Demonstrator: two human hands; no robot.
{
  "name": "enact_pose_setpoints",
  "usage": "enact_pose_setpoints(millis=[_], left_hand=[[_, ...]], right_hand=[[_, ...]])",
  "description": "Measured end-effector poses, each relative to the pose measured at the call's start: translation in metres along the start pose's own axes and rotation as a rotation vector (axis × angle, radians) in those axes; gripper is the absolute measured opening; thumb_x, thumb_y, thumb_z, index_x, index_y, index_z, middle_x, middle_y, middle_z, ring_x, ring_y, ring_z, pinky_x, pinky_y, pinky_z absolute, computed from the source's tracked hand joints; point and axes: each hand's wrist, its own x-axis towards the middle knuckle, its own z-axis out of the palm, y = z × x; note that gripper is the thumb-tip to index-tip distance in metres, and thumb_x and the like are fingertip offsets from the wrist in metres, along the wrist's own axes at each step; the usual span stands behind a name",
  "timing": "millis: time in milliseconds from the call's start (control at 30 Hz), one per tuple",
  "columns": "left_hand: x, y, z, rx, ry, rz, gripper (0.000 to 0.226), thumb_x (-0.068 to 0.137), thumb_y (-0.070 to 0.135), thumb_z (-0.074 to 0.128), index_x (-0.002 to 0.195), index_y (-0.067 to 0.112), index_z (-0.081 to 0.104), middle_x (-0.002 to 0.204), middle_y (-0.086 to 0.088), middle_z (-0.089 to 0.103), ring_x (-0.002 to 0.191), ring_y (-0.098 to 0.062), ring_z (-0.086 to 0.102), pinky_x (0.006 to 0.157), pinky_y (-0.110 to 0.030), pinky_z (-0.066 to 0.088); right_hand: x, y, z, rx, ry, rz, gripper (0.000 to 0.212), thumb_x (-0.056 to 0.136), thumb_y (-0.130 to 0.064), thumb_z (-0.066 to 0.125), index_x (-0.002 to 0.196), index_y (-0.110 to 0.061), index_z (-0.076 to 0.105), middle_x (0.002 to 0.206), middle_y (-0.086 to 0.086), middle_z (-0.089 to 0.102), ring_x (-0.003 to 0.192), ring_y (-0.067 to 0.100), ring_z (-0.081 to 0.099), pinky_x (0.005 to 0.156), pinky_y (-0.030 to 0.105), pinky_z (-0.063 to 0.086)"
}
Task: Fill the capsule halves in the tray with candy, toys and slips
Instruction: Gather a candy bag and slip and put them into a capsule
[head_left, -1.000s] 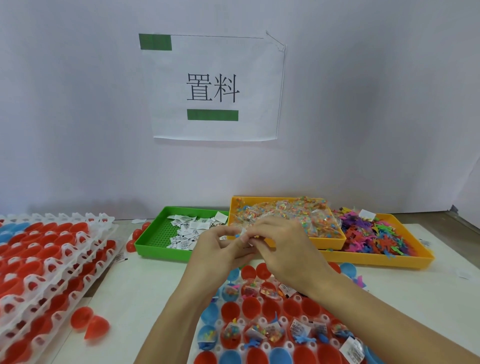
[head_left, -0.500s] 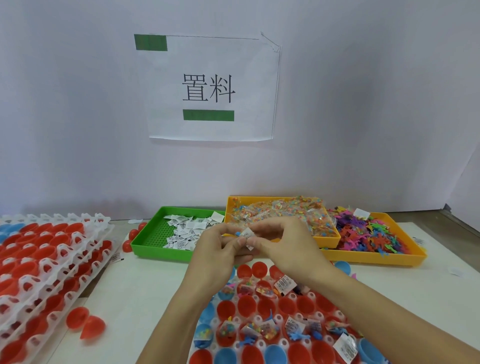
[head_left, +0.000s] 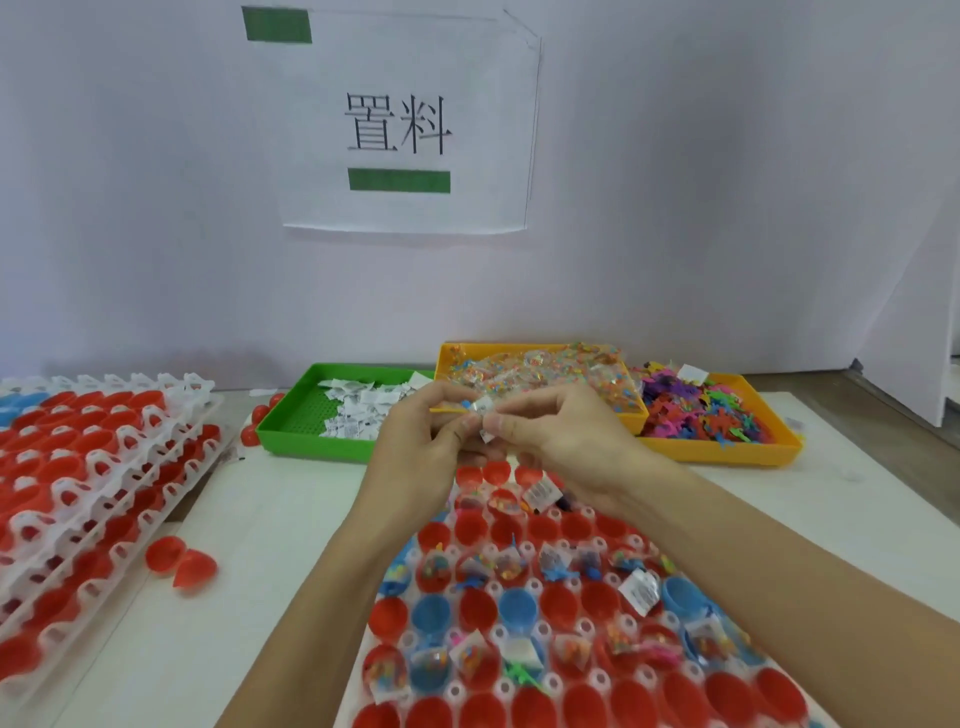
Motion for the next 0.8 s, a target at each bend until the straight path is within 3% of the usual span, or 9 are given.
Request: enact_pose_setpoints(millis=[100, 167, 300, 433, 533, 633, 800], left_hand=[[-0.015, 0.011, 0.005, 0.006, -0.029, 0.004, 0.013, 0.098, -0.005, 0.046, 0.106, 0.003, 0.054, 0.075, -0.017, 0.071, 0.061, -0.018, 0.072, 0.059, -0.023, 0.058], [-0.028, 0.017, 0.009, 0.015, -0.056, 0.000, 0.011, 0.099, -0.003, 0.046, 0.103, 0.005, 0.052, 0.075, -0.014, 0.072, 0.064, -0.020, 0.073, 0.060, -0.025, 0.059], [-0.053, 0.022, 0.021, 0.031, -0.094, -0.011, 0.011, 0.099, 0.000, 0.047, 0.093, 0.009, 0.046, 0.070, -0.005, 0.073, 0.070, -0.021, 0.074, 0.062, -0.026, 0.058], [-0.079, 0.027, 0.037, 0.117, -0.056, 0.000, 0.014, 0.098, 0.005, 0.052, 0.087, 0.014, 0.048, 0.073, -0.004, 0.075, 0.074, -0.021, 0.074, 0.059, -0.030, 0.056], [-0.090, 0.025, 0.047, 0.258, -0.027, 0.015, 0.014, 0.096, 0.013, 0.057, 0.086, 0.019, 0.051, 0.078, -0.004, 0.074, 0.079, -0.029, 0.069, 0.067, -0.046, 0.056], [-0.104, 0.026, 0.056, 0.293, -0.052, 0.017, 0.013, 0.095, 0.015, 0.060, 0.087, 0.022, 0.053, 0.081, 0.001, 0.069, 0.075, -0.015, 0.065, 0.070, -0.035, 0.054], [-0.122, 0.020, 0.061, 0.317, -0.178, -0.100, 0.007, 0.093, 0.020, 0.064, 0.093, 0.014, 0.059, 0.080, -0.003, 0.065, 0.064, -0.003, 0.059, 0.063, -0.027, 0.053]], right_hand=[[-0.021, -0.002, -0.002, -0.043, 0.033, -0.075, 0.007, 0.084, -0.010, 0.078, 0.079, -0.014, 0.075, 0.073, -0.002, 0.071, 0.071, 0.012, 0.065, 0.063, 0.023, 0.050], [-0.036, -0.003, -0.005, -0.066, 0.055, -0.108, 0.013, 0.083, -0.010, 0.079, 0.075, -0.020, 0.074, 0.071, -0.007, 0.071, 0.071, 0.007, 0.066, 0.065, 0.022, 0.054], [-0.069, -0.005, -0.016, -0.179, 0.098, -0.148, 0.008, 0.081, -0.013, 0.081, 0.080, -0.019, 0.075, 0.074, -0.010, 0.072, 0.062, -0.006, 0.064, 0.056, 0.008, 0.046], [-0.100, -0.005, -0.025, -0.278, 0.138, -0.152, 0.005, 0.082, -0.017, 0.081, 0.086, -0.016, 0.077, 0.087, -0.006, 0.075, 0.082, 0.005, 0.069, 0.074, 0.019, 0.055], [-0.113, -0.002, -0.032, -0.373, 0.131, -0.157, 0.004, 0.085, -0.021, 0.079, 0.087, -0.018, 0.078, 0.086, -0.007, 0.075, 0.082, 0.008, 0.070, 0.072, 0.019, 0.055], [-0.128, 0.002, -0.041, -0.408, 0.110, -0.197, 0.000, 0.085, -0.017, 0.078, 0.085, -0.017, 0.078, 0.080, -0.005, 0.075, 0.076, 0.007, 0.070, 0.065, 0.014, 0.053], [-0.145, 0.004, -0.059, -0.488, -0.090, -0.139, 0.005, 0.088, -0.003, 0.072, 0.086, -0.007, 0.076, 0.069, 0.005, 0.075, 0.059, 0.012, 0.070, 0.059, 0.021, 0.056]])
